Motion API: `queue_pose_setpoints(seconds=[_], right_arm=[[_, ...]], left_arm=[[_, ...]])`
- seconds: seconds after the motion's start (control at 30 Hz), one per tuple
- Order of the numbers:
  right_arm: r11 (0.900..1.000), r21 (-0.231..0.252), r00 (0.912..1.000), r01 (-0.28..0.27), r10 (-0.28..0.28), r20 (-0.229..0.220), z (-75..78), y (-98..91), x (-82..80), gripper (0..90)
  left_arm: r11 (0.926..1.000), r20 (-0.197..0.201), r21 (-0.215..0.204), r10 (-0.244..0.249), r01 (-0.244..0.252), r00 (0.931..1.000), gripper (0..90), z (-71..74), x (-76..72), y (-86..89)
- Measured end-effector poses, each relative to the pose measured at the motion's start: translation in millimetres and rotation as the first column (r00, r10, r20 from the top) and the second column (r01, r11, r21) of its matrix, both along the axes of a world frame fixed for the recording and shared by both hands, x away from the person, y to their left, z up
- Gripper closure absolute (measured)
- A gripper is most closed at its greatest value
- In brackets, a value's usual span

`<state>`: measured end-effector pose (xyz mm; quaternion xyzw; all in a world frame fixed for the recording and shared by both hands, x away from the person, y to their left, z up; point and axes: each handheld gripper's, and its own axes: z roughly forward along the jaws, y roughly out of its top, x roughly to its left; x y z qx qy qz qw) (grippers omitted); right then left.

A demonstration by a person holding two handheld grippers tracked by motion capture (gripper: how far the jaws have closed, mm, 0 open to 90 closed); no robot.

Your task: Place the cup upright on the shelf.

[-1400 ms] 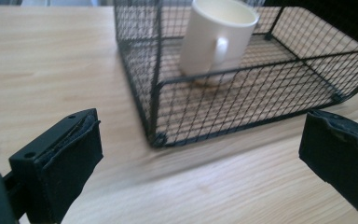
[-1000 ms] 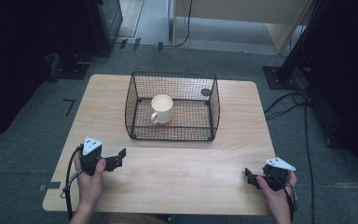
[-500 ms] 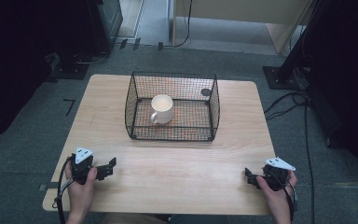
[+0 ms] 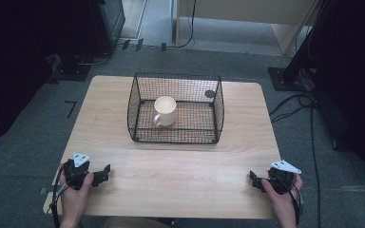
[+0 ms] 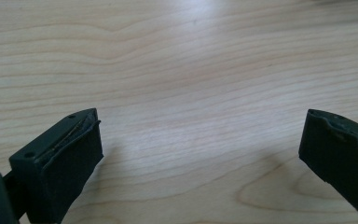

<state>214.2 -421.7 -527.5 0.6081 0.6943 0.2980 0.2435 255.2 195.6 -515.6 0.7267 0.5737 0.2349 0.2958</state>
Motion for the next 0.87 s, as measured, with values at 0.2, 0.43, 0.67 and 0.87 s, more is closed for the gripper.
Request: queue_pose_setpoints(seconds=[0.2, 0.43, 0.67, 0.87], right_arm=[[1.0, 0.0, 1.0, 0.0, 0.0, 0.0, 0.0, 0.0, 0.0, 0.0], [1.0, 0.0, 1.0, 0.0, 0.0, 0.0, 0.0, 0.0, 0.0, 0.0], [1.0, 0.0, 1.0, 0.0, 0.0, 0.0, 0.0, 0.0, -0.1, 0.0], [1.0, 0.0, 1.0, 0.0, 0.0, 0.0, 0.0, 0.0, -0.1, 0.0]], left_arm=[[0.9995, -0.008, 0.031, -0.009, 0.009, 0.9999, 0.0, -3.6, 0.6, -4.9], [0.9999, -0.018, 0.014, 0.002, -0.001, 0.9998, 0.0, -4.0, 4.0, -6.2], [0.9997, -0.019, 0.017, 0.018, -0.017, 0.9997, 0.0, -4.0, 3.9, -7.6], [0.9992, -0.017, 0.015, 0.037, -0.037, 0.9992, 0.0, -4.1, 2.7, -9.3]])
